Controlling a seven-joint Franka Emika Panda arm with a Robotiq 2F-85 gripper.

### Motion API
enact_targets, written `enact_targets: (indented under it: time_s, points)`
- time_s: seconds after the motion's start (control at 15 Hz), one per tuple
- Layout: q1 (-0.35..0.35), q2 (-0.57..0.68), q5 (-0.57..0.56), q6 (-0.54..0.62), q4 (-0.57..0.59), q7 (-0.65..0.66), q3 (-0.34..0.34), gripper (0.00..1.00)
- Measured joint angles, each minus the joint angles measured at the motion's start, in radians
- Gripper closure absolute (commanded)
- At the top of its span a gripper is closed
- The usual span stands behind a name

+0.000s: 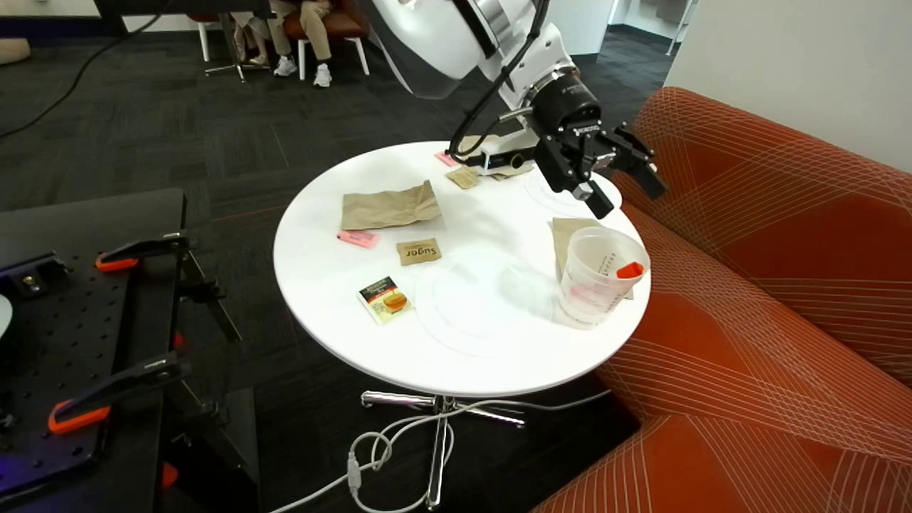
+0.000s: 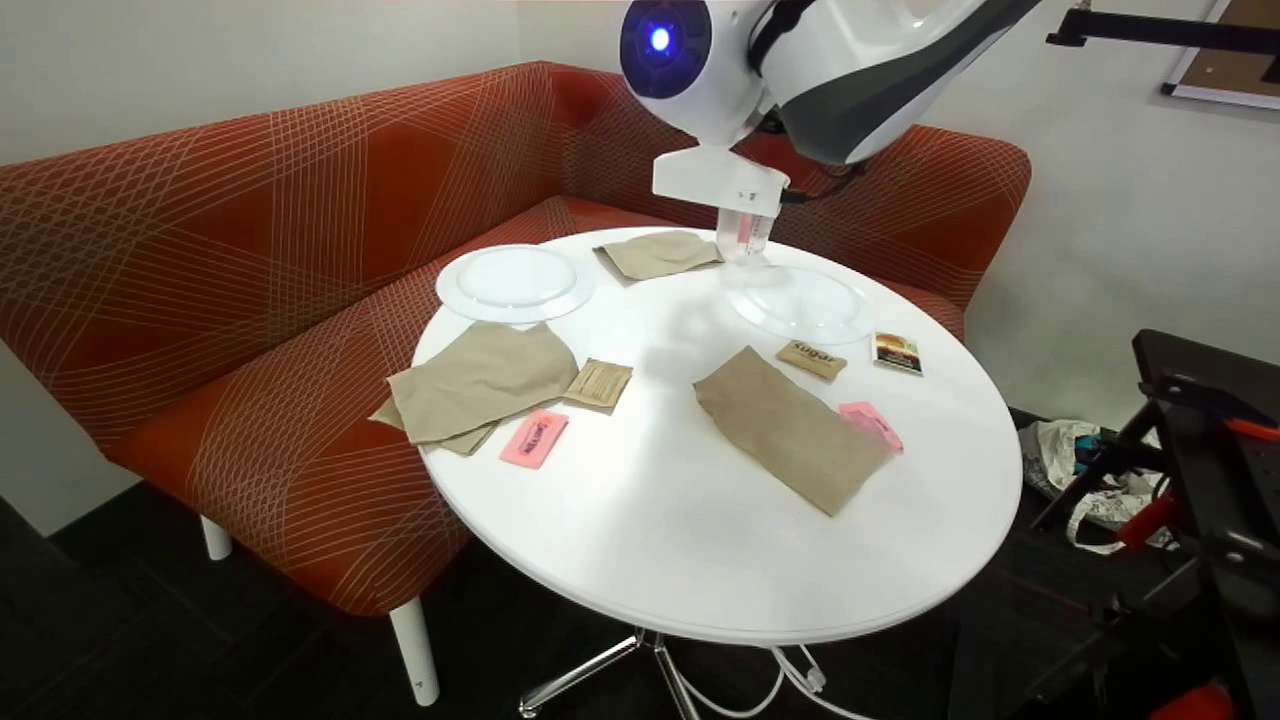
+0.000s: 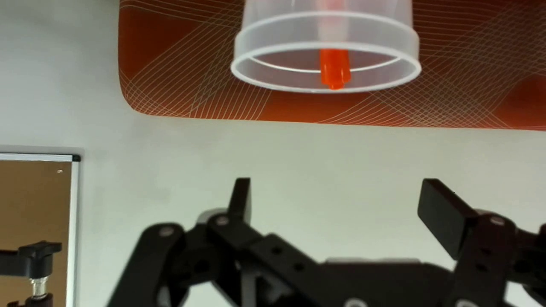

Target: Put the marker in the cup

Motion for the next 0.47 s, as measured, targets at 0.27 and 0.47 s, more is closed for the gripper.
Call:
enact_targets:
  time_s: [0.27,0.47]
  points:
    - [0.002,-0.062,-0.002,0.006,-0.028,0.000,0.001,0.00]
    - [0.002,-0.085,-0.003,0.010,-0.042,0.000,0.002,0.00]
